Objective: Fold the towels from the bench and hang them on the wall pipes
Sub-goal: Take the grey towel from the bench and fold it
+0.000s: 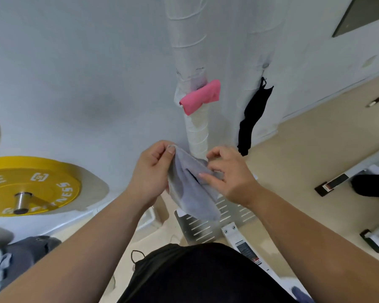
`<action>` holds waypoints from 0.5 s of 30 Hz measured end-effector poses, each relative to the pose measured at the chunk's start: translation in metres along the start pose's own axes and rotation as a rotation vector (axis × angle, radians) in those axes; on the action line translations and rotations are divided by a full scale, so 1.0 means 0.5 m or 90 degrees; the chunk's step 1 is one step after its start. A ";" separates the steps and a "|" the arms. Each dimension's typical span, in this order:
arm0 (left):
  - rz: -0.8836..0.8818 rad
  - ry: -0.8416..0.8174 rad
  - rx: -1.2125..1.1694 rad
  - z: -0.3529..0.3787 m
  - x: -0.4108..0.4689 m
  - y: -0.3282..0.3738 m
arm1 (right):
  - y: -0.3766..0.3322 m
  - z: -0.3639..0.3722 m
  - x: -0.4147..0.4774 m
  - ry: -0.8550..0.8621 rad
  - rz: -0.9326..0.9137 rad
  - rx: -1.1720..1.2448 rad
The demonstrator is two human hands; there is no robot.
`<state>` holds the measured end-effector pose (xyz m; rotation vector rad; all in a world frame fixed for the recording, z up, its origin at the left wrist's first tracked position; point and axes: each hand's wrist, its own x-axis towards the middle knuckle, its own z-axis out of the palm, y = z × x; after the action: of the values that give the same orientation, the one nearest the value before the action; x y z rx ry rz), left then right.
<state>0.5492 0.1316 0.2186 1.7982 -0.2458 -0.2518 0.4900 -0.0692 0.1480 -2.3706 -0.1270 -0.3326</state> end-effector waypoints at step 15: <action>0.026 0.098 0.131 -0.076 0.083 -0.002 | 0.144 -0.185 -0.016 -0.178 0.081 -0.294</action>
<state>0.6003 0.1547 0.2250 2.0028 -0.2044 -0.0591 0.4769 -0.1851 0.1633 -2.8580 -0.0298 0.0406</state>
